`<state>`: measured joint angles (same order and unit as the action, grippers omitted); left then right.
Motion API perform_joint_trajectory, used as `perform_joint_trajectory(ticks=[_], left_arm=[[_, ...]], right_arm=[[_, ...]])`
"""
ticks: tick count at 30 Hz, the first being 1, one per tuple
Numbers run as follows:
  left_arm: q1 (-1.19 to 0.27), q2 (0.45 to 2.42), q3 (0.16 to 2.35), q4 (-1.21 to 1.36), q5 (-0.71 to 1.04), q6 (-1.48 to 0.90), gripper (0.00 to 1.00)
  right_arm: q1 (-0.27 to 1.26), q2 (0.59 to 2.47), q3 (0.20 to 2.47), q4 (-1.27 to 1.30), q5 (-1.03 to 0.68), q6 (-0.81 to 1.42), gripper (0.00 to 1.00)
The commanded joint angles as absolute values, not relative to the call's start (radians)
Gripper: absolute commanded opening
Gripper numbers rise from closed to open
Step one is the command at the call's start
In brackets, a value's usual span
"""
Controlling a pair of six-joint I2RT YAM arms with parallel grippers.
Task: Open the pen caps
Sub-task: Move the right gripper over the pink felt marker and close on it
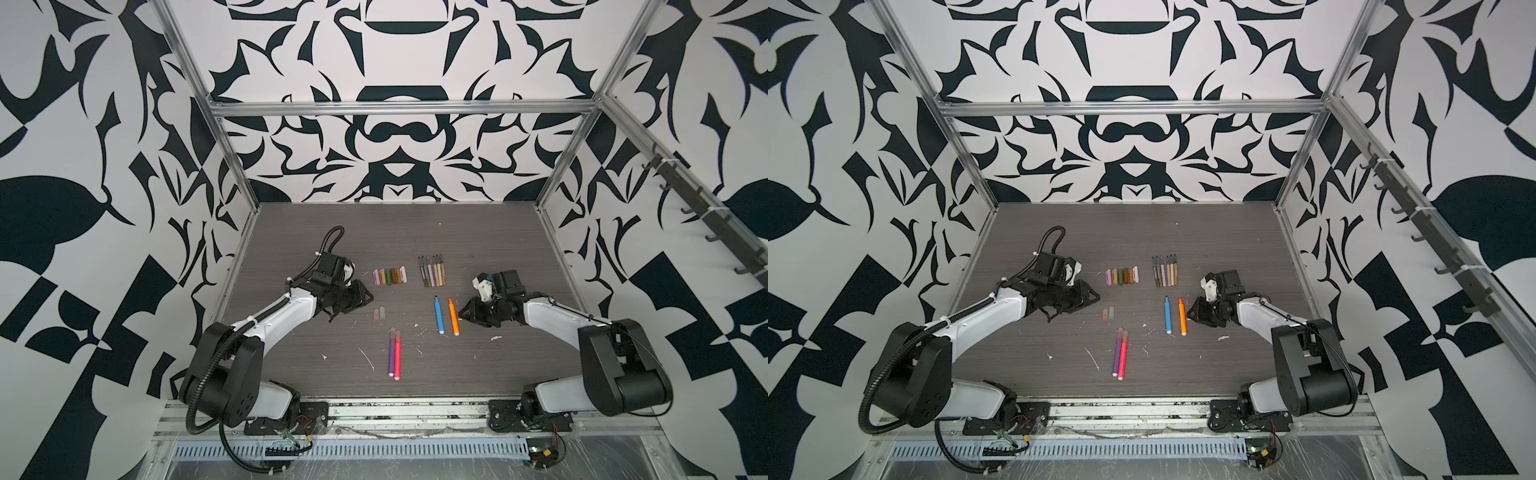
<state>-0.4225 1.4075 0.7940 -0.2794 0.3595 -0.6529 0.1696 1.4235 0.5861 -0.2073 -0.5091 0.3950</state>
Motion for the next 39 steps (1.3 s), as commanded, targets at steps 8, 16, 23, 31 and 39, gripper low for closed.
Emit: perform_joint_trajectory(ticks=[8,16,23,31,39], left_arm=[[-0.418,1.407,0.778,-0.297,0.362,-0.661,0.39],[-0.419,1.414,0.779,-0.293,0.363,-0.663,0.39],[-0.418,1.417,0.774,-0.285,0.362,-0.667,0.39],[-0.418,1.423,0.774,-0.285,0.364,-0.666,0.39],[-0.418,1.422,0.781,-0.293,0.363,-0.663,0.39]], right_arm=[[0.166,1.505,0.606,-0.174,-0.652,0.376,0.13],[0.174,1.554,0.630,-0.179,-0.705,0.357,0.13],[0.207,1.594,0.658,-0.184,-0.702,0.352,0.13],[0.239,1.629,0.685,-0.190,-0.679,0.351,0.13],[0.242,1.602,0.680,-0.198,-0.638,0.361,0.15]])
